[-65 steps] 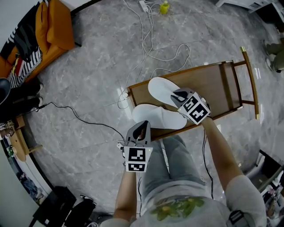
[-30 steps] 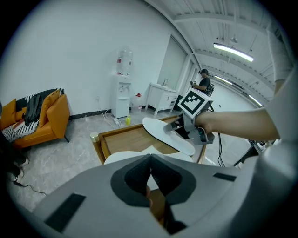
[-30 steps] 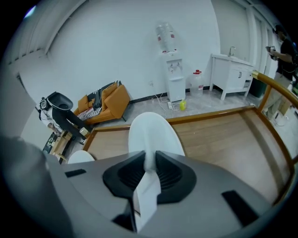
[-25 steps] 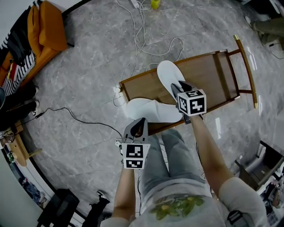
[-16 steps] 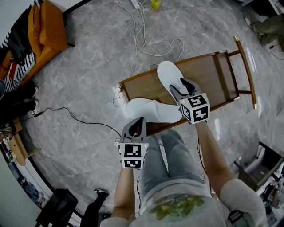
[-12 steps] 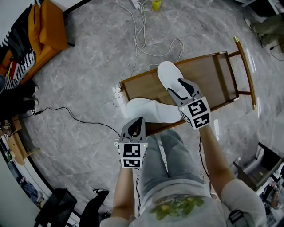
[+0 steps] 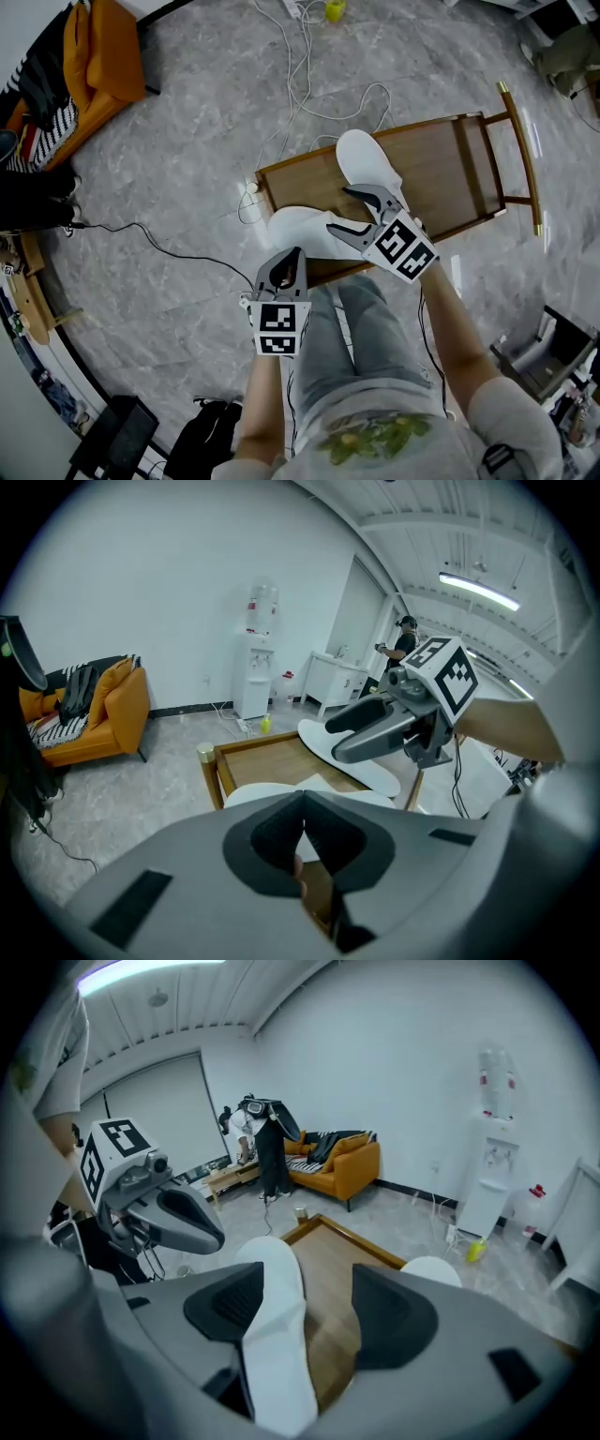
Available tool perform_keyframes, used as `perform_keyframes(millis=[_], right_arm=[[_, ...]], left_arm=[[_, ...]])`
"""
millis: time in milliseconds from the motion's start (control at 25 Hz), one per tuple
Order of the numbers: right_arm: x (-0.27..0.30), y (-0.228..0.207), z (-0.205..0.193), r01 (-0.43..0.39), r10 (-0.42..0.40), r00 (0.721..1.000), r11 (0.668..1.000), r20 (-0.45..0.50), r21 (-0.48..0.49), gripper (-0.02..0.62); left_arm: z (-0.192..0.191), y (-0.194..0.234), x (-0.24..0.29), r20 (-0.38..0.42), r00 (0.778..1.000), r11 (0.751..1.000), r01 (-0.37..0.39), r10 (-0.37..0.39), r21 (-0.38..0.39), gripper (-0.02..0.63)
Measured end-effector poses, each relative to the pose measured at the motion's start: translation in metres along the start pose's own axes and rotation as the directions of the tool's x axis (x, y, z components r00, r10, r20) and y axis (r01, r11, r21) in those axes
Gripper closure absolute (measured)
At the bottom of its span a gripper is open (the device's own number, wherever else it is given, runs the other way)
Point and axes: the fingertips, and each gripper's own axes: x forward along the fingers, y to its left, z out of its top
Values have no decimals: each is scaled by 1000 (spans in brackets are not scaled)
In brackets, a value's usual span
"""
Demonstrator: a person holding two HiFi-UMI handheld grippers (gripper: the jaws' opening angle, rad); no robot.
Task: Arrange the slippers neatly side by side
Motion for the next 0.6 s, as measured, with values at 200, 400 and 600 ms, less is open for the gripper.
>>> perform_keyframes(millis=[200, 400, 600], right_arm=[[23, 26, -11, -122, 122, 990, 992, -76, 4, 297], [45, 39, -29, -179, 172, 968, 984, -183, -25, 287], [56, 42, -47, -203, 184, 949, 978, -254, -49, 287]], left_arm=[[-7, -1, -1, -10, 1000, 1000, -1, 1, -5, 591], [-13, -2, -3, -16, 1000, 1000, 1, -1, -11, 591], [-18, -2, -3, -18, 1000, 1000, -3, 3, -20, 591]])
